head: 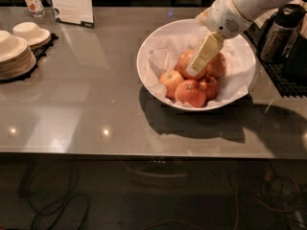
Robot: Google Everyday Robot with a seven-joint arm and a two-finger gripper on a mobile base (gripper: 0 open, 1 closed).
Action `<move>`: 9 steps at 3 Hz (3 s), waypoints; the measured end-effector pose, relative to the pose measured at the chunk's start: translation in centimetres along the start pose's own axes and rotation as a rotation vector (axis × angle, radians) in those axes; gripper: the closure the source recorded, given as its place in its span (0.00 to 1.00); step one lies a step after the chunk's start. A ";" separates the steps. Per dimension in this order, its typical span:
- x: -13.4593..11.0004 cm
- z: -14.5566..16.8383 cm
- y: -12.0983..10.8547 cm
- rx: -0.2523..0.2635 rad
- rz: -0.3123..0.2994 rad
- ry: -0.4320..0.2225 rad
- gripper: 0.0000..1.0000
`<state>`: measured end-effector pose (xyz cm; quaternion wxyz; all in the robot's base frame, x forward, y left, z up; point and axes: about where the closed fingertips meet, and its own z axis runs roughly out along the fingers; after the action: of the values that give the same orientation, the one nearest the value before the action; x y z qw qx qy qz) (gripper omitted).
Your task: Pick apple from white bowl
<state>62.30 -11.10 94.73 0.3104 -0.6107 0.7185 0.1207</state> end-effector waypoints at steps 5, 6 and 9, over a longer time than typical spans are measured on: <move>3.4 3.8 -0.7 -0.036 0.115 0.022 0.19; 3.4 3.8 -0.7 -0.036 0.115 0.022 0.42; 3.4 3.9 -0.7 -0.036 0.115 0.023 1.00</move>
Offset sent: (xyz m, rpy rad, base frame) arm 0.0235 0.0034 -0.0379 0.0457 0.0821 -0.0490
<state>63.92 -11.84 89.88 0.2838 -0.5750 0.7536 0.1444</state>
